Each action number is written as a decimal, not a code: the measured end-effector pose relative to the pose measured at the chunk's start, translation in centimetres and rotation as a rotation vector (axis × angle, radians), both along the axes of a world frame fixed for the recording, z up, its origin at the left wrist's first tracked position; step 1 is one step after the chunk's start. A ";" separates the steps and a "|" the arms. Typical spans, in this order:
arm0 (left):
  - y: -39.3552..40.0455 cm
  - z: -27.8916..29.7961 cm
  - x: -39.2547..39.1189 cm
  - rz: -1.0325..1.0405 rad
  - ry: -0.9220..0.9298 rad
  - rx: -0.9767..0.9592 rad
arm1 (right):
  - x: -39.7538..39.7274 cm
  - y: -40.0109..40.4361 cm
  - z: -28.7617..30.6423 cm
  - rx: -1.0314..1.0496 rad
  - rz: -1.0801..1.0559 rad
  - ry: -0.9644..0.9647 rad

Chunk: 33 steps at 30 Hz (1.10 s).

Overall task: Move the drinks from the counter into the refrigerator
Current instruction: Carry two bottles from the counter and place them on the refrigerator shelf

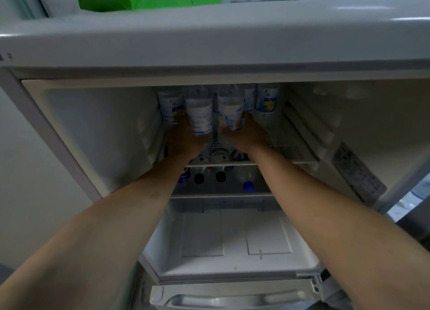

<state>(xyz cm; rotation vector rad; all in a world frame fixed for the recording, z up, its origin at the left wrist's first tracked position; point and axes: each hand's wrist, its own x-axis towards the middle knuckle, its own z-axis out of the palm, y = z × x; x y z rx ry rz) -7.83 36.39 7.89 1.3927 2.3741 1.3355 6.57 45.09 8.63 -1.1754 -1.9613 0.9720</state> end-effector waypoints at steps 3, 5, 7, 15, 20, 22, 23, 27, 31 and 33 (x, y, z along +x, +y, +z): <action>1.0 -0.1 0.1 0.062 -0.009 0.017 | -0.7 -0.1 0.1 0.001 -0.010 0.014; 1.8 -0.3 0.1 0.088 0.001 0.035 | -1.4 0.1 0.2 -0.003 -0.012 0.017; 2.5 -0.6 0.0 0.089 -0.001 0.041 | -2.3 0.2 0.3 -0.010 -0.022 0.023; 3.2 0.4 -2.1 0.101 0.125 -0.076 | -4.1 1.2 0.4 -0.051 -0.069 0.001; 2.6 0.2 -2.0 0.109 0.100 -0.176 | -3.9 1.4 0.4 -0.012 -0.043 -0.007; 2.2 0.2 -1.7 0.100 0.040 -0.179 | -3.8 1.3 0.2 -0.012 -0.046 -0.003; 1.9 0.2 -1.3 0.087 0.001 -0.158 | -3.8 1.2 -0.1 -0.030 -0.059 0.023; -0.2 -0.8 1.0 0.073 0.003 0.123 | -3.3 0.3 -1.3 -0.102 -0.128 0.236; -2.5 -2.3 2.8 -0.001 0.002 0.441 | -2.2 -0.6 -2.5 0.073 -0.207 0.300; -3.3 -2.8 3.5 -0.049 -0.145 0.485 | -1.5 -1.4 -3.0 0.089 -0.260 0.327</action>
